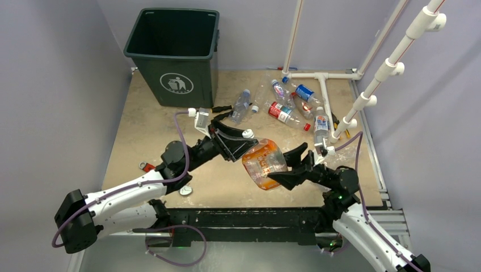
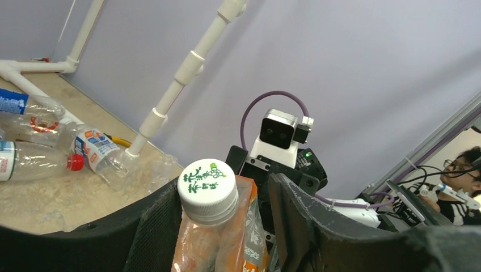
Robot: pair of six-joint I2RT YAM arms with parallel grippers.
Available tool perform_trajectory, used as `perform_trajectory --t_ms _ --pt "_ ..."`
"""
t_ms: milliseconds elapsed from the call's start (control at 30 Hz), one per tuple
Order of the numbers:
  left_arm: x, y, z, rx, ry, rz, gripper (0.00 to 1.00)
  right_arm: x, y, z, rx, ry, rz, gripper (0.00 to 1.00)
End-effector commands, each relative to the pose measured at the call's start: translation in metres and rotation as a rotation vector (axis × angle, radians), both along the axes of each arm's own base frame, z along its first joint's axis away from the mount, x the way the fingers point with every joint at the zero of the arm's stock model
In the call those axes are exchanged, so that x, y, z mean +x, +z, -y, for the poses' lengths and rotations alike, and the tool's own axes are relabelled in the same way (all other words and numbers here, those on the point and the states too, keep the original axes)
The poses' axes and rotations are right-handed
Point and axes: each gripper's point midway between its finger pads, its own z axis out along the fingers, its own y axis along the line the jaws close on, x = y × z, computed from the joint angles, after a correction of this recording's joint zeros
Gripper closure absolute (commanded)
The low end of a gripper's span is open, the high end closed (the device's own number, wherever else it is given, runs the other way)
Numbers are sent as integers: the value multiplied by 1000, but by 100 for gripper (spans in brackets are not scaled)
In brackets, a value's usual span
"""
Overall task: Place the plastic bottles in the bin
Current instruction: Pick up the plastic bottle at the center of the board.
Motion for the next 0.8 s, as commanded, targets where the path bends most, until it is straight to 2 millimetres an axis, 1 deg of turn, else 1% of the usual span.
perform_trajectory --t_ms 0,33,67,233,333,400,433,467,500,533,567,600,633,700,767 --pt "-12 44 -3 -149 -68 29 46 -6 3 0 11 19 33 90" --pt "-13 44 -2 -160 -83 23 47 -6 4 0 13 20 35 90" --pt "-14 44 -1 -170 -94 16 51 -6 4 0 14 20 35 90" --pt "-16 45 4 -182 -129 -5 74 -6 3 0 12 21 32 90" --pt "-17 48 6 -178 -141 -1 84 -7 1 0 12 24 26 90" --pt "-17 50 7 -170 -141 3 97 -6 2 1 14 18 20 88" --pt "-17 51 7 -164 -138 3 100 -5 3 1 15 11 11 82" --pt "-15 50 7 -153 -128 4 100 -2 4 1 11 1 -8 70" --pt "-12 50 6 -141 -108 4 100 1 5 0 7 -8 -33 48" --pt "-9 50 5 -122 -83 7 100 5 6 0 3 -22 -65 32" --pt "-5 50 3 -97 -50 14 100 8 10 0 7 -25 -106 19" --pt "0 51 1 -67 -12 30 100 7 14 -1 12 -16 -127 4" --pt "4 52 -2 -35 26 37 100 5 20 -1 18 -1 -133 2" --pt "15 56 -12 24 119 64 100 0 34 -1 33 15 -137 1" --pt "23 68 -24 57 204 101 100 -5 50 3 55 15 -115 1"
